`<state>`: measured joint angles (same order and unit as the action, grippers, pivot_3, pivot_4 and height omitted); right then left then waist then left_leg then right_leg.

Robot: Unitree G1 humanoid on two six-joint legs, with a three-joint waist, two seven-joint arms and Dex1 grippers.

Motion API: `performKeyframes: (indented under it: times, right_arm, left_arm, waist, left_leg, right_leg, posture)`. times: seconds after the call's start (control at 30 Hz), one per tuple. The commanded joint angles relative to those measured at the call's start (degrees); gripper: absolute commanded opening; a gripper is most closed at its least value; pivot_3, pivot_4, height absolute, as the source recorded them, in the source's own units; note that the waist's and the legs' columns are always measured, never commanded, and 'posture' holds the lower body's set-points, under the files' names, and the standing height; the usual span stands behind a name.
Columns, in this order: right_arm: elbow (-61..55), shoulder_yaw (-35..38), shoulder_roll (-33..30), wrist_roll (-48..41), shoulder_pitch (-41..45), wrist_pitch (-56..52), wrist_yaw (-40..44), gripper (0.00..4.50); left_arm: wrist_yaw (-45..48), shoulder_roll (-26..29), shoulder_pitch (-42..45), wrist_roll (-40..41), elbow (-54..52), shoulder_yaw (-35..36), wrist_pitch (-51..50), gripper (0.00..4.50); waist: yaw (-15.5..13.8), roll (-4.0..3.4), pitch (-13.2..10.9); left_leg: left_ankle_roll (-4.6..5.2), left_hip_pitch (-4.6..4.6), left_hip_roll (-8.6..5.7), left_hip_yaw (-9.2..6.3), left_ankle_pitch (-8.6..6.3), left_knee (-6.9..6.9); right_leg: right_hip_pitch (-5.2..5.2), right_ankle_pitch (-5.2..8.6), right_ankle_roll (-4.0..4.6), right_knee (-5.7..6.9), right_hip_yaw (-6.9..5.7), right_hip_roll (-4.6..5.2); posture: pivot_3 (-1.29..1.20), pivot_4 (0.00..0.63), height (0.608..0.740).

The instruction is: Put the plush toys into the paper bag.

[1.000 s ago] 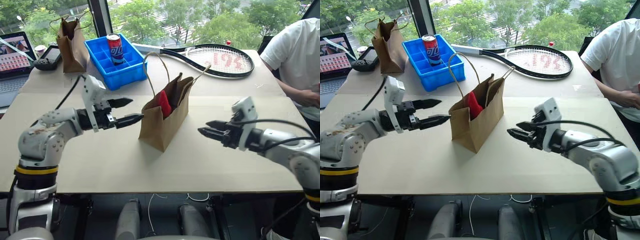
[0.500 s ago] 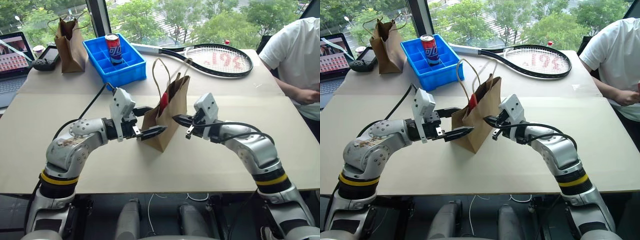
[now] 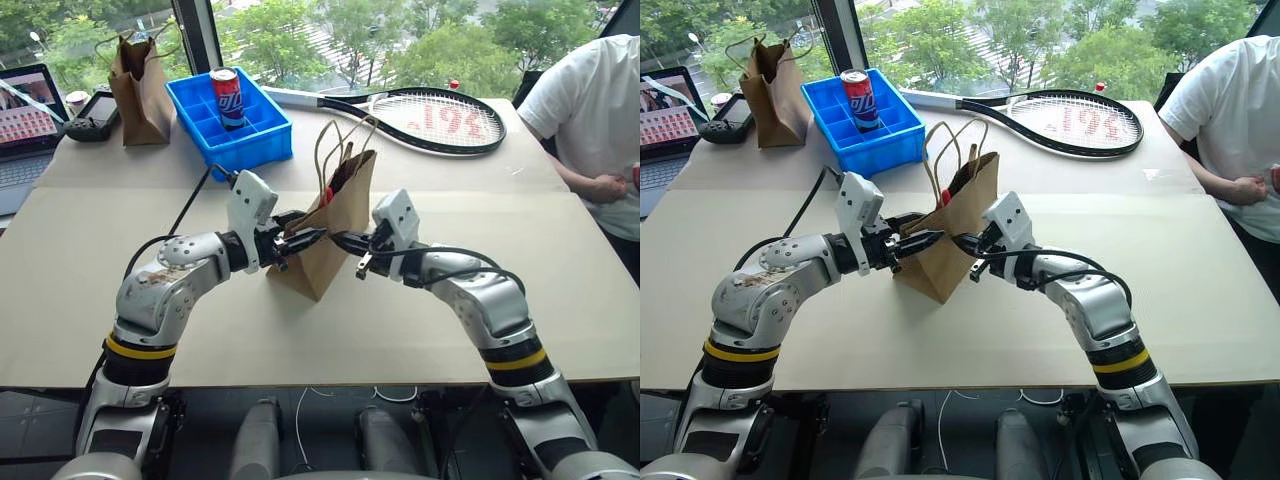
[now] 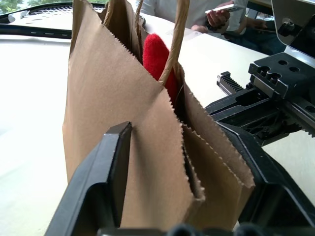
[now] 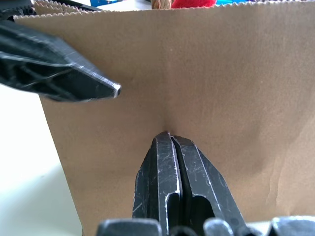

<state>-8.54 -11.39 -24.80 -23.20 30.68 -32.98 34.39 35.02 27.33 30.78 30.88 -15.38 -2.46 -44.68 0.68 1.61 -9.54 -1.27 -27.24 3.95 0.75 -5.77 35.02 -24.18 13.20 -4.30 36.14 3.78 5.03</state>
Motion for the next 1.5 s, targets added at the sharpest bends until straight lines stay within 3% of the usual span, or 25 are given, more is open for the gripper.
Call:
performKeyframes:
  times: [0.03,0.13,0.33,0.43,0.73,1.17,1.2,1.23,1.5]
  right_arm:
    - [-5.0,5.8,-4.2,-1.9,-1.7,-2.6,1.8,0.0]
    - [-7.8,9.4,-11.1,-2.7,-4.4,-4.5,5.3,0.0]
    - [-9.2,21.4,-31.8,-2.5,-13.2,-5.8,16.0,0.0]
    - [-8.0,26.3,-35.6,-2.6,-17.3,-4.9,17.6,0.0]
    - [-14.2,33.2,-35.5,-4.6,-24.0,-8.7,16.3,0.0]
    - [-19.2,35.1,-34.5,-7.3,-25.4,-13.7,13.5,0.0]
    - [-19.1,34.9,-34.6,-7.4,-25.1,-13.7,13.4,0.0]
    - [-19.0,34.7,-34.7,-7.5,-24.9,-13.7,13.4,0.0]
    - [-16.3,32.6,-35.7,-7.2,-23.9,-12.3,15.6,0.0]
  left_arm:
    - [2.6,1.1,2.3,0.7,-0.4,1.4,1.6,0.92]
    - [8.3,4.2,3.3,1.2,0.4,1.8,3.4,0.02]
    - [27.8,10.8,7.5,0.3,9.2,0.8,14.9,0.02]
    - [36.6,11.1,9.7,1.0,13.5,0.1,19.7,0.02]
    - [56.2,9.6,14.0,0.8,23.4,-4.7,27.4,0.02]
    - [57.5,10.3,16.3,-0.2,33.0,-11.4,33.1,0.02]
    - [57.5,10.5,16.5,0.0,33.0,-11.7,32.8,0.59]
    - [57.5,10.7,16.6,0.2,33.0,-11.8,32.4,0.75]
    - [57.5,16.4,17.4,4.2,28.6,-7.6,26.6,3.27]
  waist:
    - [-0.2,0.0,0.0]
    - [-0.6,0.0,0.0]
    - [-1.2,-0.01,0.0]
    - [-1.2,-0.01,0.0]
    - [-0.6,0.0,0.0]
    - [-0.7,0.0,0.0]
    - [-0.7,0.0,0.0]
    - [-0.7,0.0,0.0]
    - [-0.5,-0.01,0.0]
  left_leg:
    - [0.0,-0.01,0.0,0.0,0.0,0.0]
    - [-0.01,-0.03,-0.01,0.01,0.0,0.0]
    - [-0.02,0.0,-0.02,0.09,-0.01,-0.05]
    - [-0.01,0.04,-0.01,0.11,-0.01,-0.06]
    - [0.0,0.05,-0.01,0.12,0.0,0.02]
    - [0.01,0.03,-0.01,0.1,0.01,0.11]
    - [0.01,0.02,-0.01,0.1,0.0,0.11]
    - [0.01,0.02,-0.02,0.1,0.0,0.11]
    - [0.01,0.03,-0.01,0.09,0.01,0.11]
  right_leg:
    - [0.0,0.0,0.0,0.0,0.0,0.0]
    - [0.01,0.01,0.01,-0.05,0.0,0.02]
    - [-0.04,0.22,0.37,-0.06,0.0,0.07]
    - [0.01,0.24,0.37,-0.12,0.0,0.09]
    - [0.02,0.26,0.29,-0.07,0.02,0.09]
    - [0.04,0.32,0.2,-0.02,0.03,0.09]
    - [0.04,0.32,0.2,-0.02,0.03,0.09]
    - [0.05,0.32,0.2,-0.02,0.03,0.09]
    - [0.04,0.32,0.2,0.0,0.03,0.09]
  posture:
    - [0.0,0.15,0.735]
    - [0.0,0.15,0.735]
    - [0.0,0.15,0.735]
    - [0.0,0.15,0.735]
    - [0.0,0.15,0.735]
    - [0.0,0.15,0.735]
    - [0.0,0.15,0.735]
    - [0.0,0.15,0.735]
    - [0.0,0.15,0.735]
